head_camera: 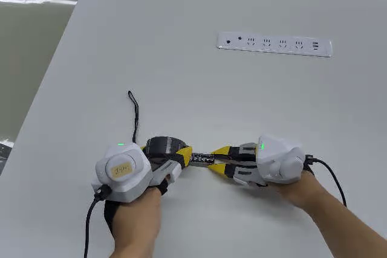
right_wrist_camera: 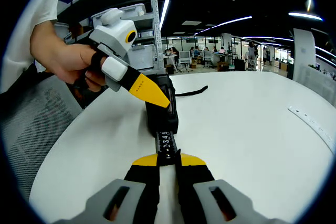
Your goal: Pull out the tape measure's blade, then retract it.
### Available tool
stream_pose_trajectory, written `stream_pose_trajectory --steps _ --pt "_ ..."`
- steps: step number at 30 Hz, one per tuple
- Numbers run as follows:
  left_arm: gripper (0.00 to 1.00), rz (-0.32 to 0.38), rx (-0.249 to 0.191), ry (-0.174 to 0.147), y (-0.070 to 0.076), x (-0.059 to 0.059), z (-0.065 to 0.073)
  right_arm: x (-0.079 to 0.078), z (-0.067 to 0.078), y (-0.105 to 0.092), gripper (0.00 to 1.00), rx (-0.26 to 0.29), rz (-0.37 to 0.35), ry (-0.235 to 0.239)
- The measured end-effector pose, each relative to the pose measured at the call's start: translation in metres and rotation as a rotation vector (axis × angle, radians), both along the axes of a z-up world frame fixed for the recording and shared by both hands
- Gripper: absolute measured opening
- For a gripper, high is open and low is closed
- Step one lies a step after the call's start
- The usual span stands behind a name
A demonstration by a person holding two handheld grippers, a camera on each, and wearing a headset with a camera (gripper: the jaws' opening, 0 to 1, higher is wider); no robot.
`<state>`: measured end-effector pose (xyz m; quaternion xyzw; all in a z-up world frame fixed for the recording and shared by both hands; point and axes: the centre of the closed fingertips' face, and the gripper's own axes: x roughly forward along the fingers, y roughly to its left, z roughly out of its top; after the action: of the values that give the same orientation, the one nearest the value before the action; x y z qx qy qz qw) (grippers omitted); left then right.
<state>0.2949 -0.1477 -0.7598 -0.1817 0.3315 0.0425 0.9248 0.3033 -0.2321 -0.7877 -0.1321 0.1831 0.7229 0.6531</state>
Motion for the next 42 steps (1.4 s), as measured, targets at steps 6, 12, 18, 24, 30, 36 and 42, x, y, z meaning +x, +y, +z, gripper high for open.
stream_pose_trajectory --steps 6,12,18,24,30,36,42 --pt "0.57 0.003 -0.003 -0.001 0.000 0.000 0.000 0.000 0.000 0.009 0.10 0.004 0.000 -0.006" --pt "0.57 0.000 -0.005 0.002 0.000 0.000 0.000 -0.005 -0.001 0.014 0.10 0.007 0.005 -0.015" --pt "0.57 0.001 -0.006 0.001 0.000 0.000 0.000 -0.006 -0.001 0.018 0.10 0.007 0.006 -0.014" --pt "0.57 0.002 -0.005 0.001 0.000 0.000 0.001 -0.006 -0.001 0.021 0.10 0.007 0.008 -0.020" --pt "0.57 0.003 -0.010 0.000 0.000 0.000 0.001 -0.007 -0.001 0.027 0.10 0.008 0.011 -0.019" --pt "0.57 0.006 -0.019 -0.003 0.001 0.000 0.002 -0.011 0.000 0.035 0.10 0.008 0.018 -0.026" --pt "0.57 0.007 -0.017 -0.006 0.001 0.001 0.002 -0.011 0.001 0.034 0.10 0.008 0.018 -0.022"
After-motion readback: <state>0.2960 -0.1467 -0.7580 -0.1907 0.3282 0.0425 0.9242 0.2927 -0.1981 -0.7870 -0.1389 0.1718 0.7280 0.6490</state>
